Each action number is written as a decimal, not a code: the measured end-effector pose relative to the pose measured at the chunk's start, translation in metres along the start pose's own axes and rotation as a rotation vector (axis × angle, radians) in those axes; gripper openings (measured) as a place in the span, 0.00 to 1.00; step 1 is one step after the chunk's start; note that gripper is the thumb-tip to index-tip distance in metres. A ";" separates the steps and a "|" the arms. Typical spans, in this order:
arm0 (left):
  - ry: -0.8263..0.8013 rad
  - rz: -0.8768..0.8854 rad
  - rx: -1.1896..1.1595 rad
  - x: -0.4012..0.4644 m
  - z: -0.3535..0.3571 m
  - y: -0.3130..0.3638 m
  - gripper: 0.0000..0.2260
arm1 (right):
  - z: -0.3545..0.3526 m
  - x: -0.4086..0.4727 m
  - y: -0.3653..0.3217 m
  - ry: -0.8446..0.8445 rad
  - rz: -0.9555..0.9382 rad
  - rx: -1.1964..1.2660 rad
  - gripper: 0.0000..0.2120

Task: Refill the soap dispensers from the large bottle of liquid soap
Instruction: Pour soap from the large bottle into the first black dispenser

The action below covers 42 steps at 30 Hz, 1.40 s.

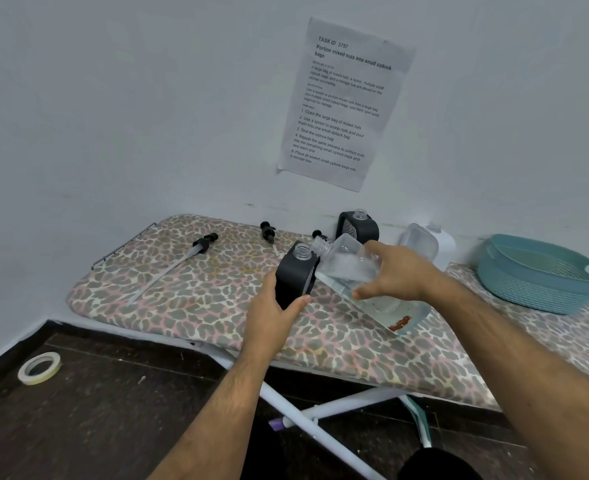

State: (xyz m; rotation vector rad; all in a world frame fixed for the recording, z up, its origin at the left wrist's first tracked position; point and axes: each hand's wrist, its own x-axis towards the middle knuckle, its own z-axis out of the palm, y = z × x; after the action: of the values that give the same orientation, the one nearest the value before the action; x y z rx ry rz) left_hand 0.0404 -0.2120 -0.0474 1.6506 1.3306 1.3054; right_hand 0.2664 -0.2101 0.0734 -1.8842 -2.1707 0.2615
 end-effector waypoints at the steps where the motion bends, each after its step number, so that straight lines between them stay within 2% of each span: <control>1: -0.001 -0.003 -0.005 0.000 0.000 0.000 0.29 | 0.000 0.000 -0.001 -0.002 0.002 -0.006 0.29; 9: 0.006 0.001 0.001 0.001 0.000 0.000 0.29 | -0.005 0.001 -0.006 -0.002 0.028 -0.077 0.34; 42: 0.005 0.004 -0.014 0.000 -0.001 0.004 0.28 | -0.025 -0.001 -0.023 0.009 0.007 -0.319 0.37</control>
State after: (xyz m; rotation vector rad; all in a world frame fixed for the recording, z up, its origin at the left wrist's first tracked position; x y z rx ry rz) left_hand 0.0405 -0.2135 -0.0436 1.6420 1.3191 1.3187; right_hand 0.2524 -0.2152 0.1042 -2.0476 -2.3122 -0.1001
